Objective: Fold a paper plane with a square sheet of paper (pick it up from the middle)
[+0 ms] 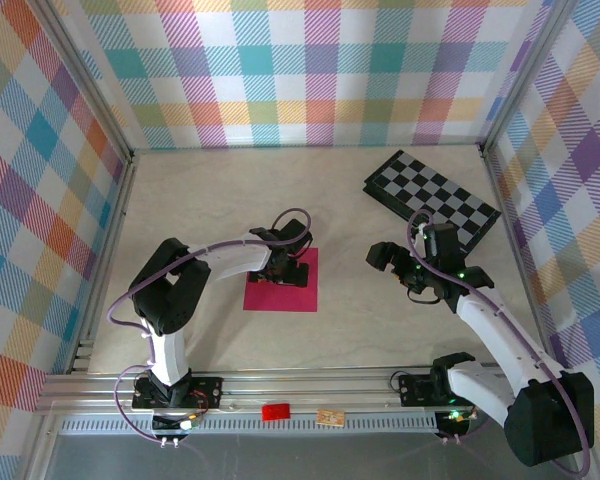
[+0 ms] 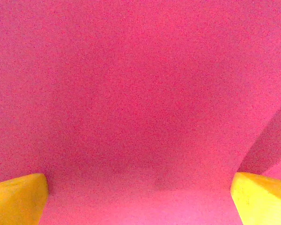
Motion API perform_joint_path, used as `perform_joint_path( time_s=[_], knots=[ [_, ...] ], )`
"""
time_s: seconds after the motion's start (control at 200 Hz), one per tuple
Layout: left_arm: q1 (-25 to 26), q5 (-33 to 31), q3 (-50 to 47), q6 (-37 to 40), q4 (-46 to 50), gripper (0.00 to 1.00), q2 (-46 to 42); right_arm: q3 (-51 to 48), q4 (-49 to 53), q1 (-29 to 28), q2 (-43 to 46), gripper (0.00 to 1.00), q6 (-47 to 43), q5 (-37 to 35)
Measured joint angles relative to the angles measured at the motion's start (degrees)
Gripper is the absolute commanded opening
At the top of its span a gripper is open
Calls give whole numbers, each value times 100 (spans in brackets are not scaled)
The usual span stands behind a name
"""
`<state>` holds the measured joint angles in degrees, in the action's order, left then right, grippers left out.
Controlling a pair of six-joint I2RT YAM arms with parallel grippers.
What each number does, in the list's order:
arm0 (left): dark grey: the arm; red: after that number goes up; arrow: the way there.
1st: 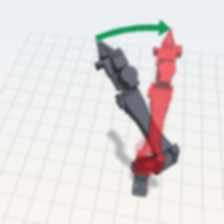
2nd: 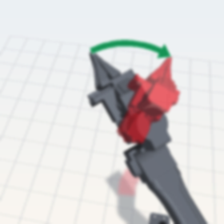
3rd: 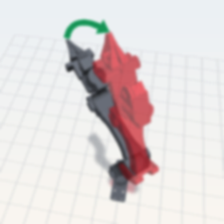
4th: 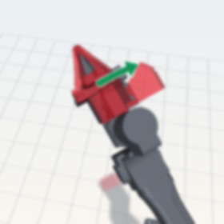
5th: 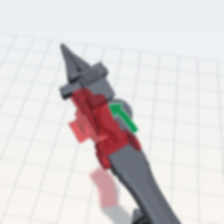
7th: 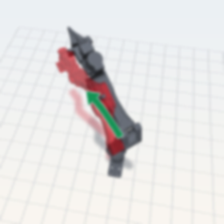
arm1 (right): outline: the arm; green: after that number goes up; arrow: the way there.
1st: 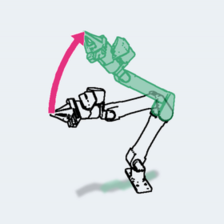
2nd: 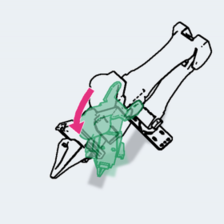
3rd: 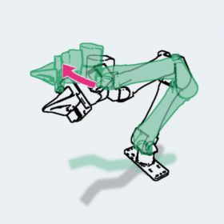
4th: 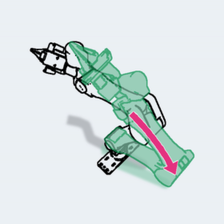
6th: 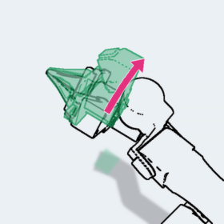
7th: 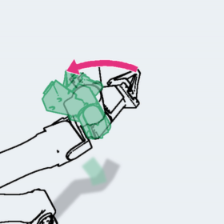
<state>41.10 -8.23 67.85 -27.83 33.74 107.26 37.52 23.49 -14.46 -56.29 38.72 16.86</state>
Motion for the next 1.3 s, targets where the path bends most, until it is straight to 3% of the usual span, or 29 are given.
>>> perform_joint_path(
  time_s=[0.95, 1.135, 1.3],
  knots=[
    [-2, -2, -107, 26, -278, 91, -39, 2, 83, 0, -136, 99, 28, -109],
    [-7, -2, -157, 46, -369, 77, -76, 4, 107, 0, -136, 99, 50, -149],
    [-31, 81, -308, 74, -579, 57, -192, 11, 107, 0, -136, 99, 92, -177]
  ],
)
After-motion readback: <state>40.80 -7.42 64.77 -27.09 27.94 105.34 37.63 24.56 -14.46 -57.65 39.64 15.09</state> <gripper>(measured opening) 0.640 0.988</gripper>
